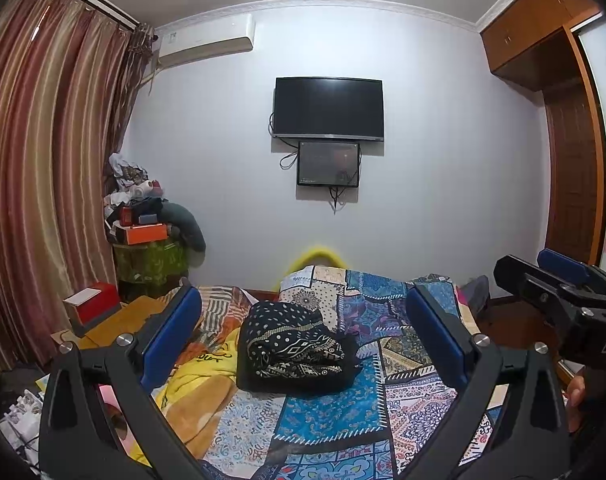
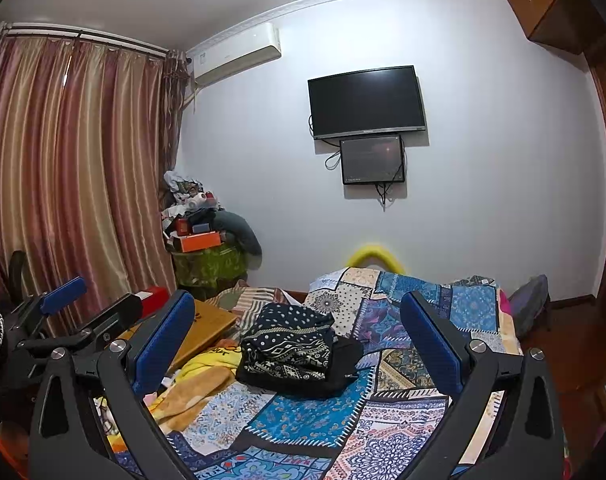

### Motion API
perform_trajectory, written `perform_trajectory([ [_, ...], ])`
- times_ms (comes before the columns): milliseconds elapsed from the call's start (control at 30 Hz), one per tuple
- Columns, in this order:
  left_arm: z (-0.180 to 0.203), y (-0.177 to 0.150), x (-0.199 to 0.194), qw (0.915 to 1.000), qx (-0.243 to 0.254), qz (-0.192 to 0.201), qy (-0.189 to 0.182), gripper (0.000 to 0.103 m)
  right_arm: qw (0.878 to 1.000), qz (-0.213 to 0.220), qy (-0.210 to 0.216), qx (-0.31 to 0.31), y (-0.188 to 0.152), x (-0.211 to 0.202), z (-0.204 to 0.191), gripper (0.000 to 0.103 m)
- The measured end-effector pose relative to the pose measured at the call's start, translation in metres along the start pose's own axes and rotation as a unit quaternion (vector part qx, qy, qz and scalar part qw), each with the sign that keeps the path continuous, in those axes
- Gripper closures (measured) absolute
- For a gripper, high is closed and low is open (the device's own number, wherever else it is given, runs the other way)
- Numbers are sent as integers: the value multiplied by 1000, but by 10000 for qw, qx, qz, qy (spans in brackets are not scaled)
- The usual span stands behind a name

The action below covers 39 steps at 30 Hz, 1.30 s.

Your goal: Fold large clothes

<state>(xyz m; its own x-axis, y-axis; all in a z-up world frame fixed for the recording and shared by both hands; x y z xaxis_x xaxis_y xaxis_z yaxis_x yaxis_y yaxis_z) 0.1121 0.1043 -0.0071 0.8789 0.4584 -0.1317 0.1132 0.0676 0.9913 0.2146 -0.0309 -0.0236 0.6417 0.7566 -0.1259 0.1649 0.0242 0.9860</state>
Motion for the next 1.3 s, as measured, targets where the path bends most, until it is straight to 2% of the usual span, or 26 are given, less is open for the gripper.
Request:
perform_trajectory([
  [433,7,-7,5,9995,35,-172,-272,0,10000,5,-29,72,0,3,4,1],
  [1300,5,-14,11,9993,-52,-271,-248,0,9998,-159,-107,115,-7,12,6,1],
])
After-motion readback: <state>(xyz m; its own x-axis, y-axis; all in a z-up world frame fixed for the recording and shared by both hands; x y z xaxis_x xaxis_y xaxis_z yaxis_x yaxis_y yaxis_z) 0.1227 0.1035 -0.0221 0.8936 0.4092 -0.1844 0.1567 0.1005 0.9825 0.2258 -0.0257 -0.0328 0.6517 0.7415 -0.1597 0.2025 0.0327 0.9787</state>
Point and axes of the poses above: each gripper's, at about its wrist camera, not at the fingertips, and x roughly the way its jaws point, z to its right, y to its top, the point moved 9 cm from there along x, roughly the way its jaws point, and after that the axes turned 12 degrees about y, right-handed, at the moved point
